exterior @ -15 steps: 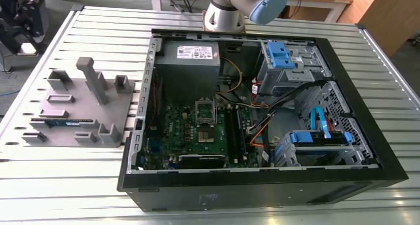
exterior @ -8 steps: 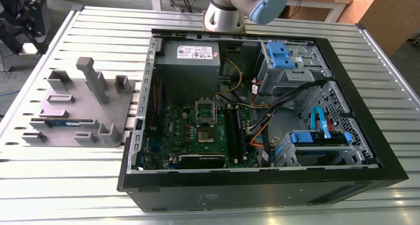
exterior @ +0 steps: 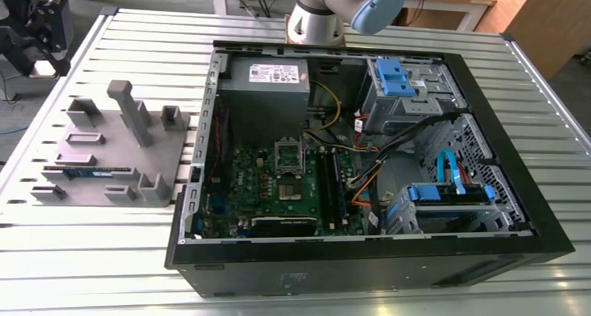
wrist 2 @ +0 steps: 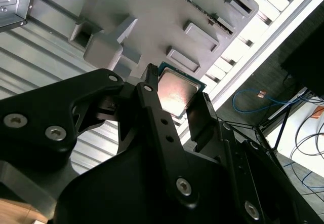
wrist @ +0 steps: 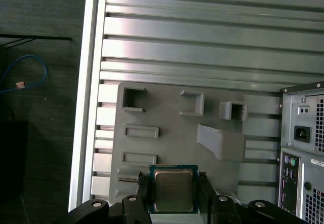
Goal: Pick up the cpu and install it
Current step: 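Pick up the cpu and move it towards the insertion slot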
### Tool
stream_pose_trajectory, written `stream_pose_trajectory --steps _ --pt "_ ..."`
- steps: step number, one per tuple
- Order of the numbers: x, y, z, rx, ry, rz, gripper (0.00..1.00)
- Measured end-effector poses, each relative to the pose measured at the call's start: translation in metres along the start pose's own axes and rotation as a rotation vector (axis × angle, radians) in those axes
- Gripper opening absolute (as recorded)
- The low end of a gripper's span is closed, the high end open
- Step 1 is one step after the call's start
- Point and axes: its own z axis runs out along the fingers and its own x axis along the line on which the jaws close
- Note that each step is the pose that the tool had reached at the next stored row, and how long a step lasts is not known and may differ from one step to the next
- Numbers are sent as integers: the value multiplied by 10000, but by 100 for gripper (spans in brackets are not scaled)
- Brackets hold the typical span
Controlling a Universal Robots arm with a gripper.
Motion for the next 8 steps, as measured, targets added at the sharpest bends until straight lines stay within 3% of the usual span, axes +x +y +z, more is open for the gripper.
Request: stream_pose_trajectory --steps 8 --pt "-33 -2 1 0 -1 0 47"
